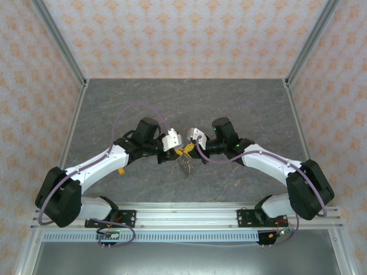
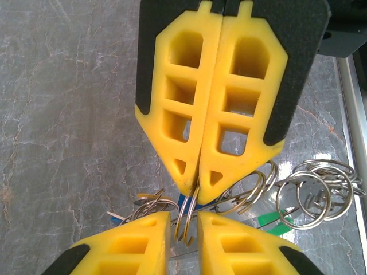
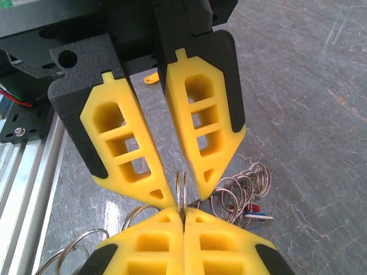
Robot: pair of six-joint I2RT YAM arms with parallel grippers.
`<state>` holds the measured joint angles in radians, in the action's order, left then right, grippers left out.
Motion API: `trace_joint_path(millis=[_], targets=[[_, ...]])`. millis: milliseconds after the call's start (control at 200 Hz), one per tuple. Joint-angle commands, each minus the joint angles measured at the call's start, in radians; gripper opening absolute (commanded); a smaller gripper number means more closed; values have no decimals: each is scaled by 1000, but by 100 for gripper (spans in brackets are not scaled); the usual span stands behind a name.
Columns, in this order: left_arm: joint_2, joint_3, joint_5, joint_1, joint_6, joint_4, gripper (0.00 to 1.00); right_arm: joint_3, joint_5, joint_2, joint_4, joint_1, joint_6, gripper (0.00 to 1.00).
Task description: Put the keys on the keyring
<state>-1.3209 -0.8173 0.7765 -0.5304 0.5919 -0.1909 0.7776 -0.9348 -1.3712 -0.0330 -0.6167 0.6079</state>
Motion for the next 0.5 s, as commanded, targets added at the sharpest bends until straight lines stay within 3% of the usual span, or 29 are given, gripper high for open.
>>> trace_joint_path(millis=[0,150,495], targets=[[23,-9,-5,-9,-7,21,19,9,-22,16,-21,-3,27,0],[21,-20,-9,-8,-4,10,15,11,-20,15,-10,-3,40,0],[35,-14,-36,-7,12,-5,21,15,-15,20,7,-3,53,0]])
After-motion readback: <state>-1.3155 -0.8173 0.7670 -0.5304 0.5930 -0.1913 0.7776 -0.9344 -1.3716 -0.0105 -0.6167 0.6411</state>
